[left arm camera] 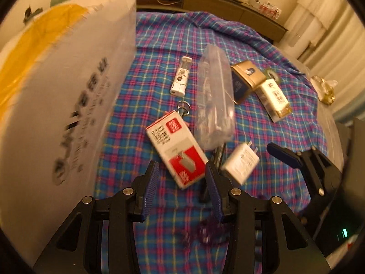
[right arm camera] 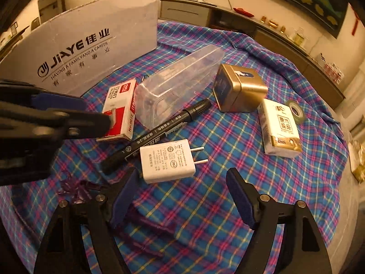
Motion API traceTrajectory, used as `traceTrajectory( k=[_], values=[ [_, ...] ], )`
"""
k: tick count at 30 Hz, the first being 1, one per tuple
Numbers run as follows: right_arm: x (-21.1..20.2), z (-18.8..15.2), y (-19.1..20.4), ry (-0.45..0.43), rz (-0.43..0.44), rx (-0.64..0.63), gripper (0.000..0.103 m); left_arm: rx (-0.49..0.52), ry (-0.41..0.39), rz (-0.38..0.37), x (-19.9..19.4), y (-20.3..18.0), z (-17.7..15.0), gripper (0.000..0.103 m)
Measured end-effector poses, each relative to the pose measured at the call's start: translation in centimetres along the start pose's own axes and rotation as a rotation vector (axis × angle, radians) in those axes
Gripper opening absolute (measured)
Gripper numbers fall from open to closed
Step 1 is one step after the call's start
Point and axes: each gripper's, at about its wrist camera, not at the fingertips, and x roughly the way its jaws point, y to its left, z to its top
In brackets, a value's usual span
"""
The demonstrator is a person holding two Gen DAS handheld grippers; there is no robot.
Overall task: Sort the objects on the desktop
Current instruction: 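Grasp the red-white staple box with the left tool while the right tool grasps the white charger plug, then carry the staple box with the left tool while the right tool carries the plug over the box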
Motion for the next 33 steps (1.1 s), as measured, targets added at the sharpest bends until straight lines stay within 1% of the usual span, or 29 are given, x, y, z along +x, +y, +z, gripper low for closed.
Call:
traceTrajectory(
  k=[2, 4, 6, 7, 9, 11, 12, 14, 15, 16, 21, 27, 33],
  values=[
    [0.2, 0.2, -0.2, -0.008, 0.009, -0.012, 0.081, -0.031, 0.01, -0.001, 0.8, 0.3, 0.4, 0.045],
    [0.3, 0.7, -0.7, -0.004, 0.012, -0.018, 0.081, -0.043, 0.005, -0.01, 1.6, 0.3, 0.8, 0.053],
    [0.5, 1.1, -1.2, -0.008, 0.04, -0.006, 0.079, -0.065, 0.011, -0.021, 2.2, 0.5, 1.1, 0.053],
    [0.7, 0.9, -1.3, -0.002, 0.06, 0.004, 0.076, -0.074, 0.004, -0.022, 2.2, 0.5, 1.2, 0.052],
    [0.7, 0.9, -1.6, -0.01, 0.099, 0.026, 0.059, -0.06, -0.002, -0.003, 2.4, 0.3, 1.4, 0.053],
    [0.6, 0.9, -1.7, -0.002, 0.119, 0.042, 0.059, -0.045, -0.008, 0.006, 2.5, 0.1, 1.7, 0.052],
    [0.7, 0.8, -1.7, 0.008, 0.138, 0.053, 0.059, -0.046, -0.014, -0.003, 2.5, 0.2, 1.7, 0.051],
    [0.7, 0.7, -2.0, 0.008, 0.154, 0.065, 0.059, -0.053, -0.02, -0.015, 2.4, 0.5, 1.8, 0.044],
    [0.6, 0.7, -2.1, 0.007, 0.158, 0.066, 0.059, -0.063, -0.017, -0.034, 2.3, 0.9, 1.7, 0.026],
    [0.5, 0.7, -2.2, 0.005, 0.162, 0.072, 0.059, -0.065, -0.011, -0.04, 2.4, 1.0, 1.8, 0.016],
    [-1.2, 0.5, -3.2, -0.025, 0.169, 0.116, 0.059, -0.048, -0.034, -0.058, 1.2, 1.5, 1.2, 0.015],
    [-3.0, 0.7, -3.0, -0.047, 0.168, 0.151, 0.059, -0.032, -0.042, -0.134, -1.2, 1.1, 0.4, 0.015],
    [-4.2, 1.2, -2.3, -0.049, 0.165, 0.176, 0.059, 0.033, -0.106, -0.088, -4.2, 0.8, -0.9, 0.015]
  ],
)
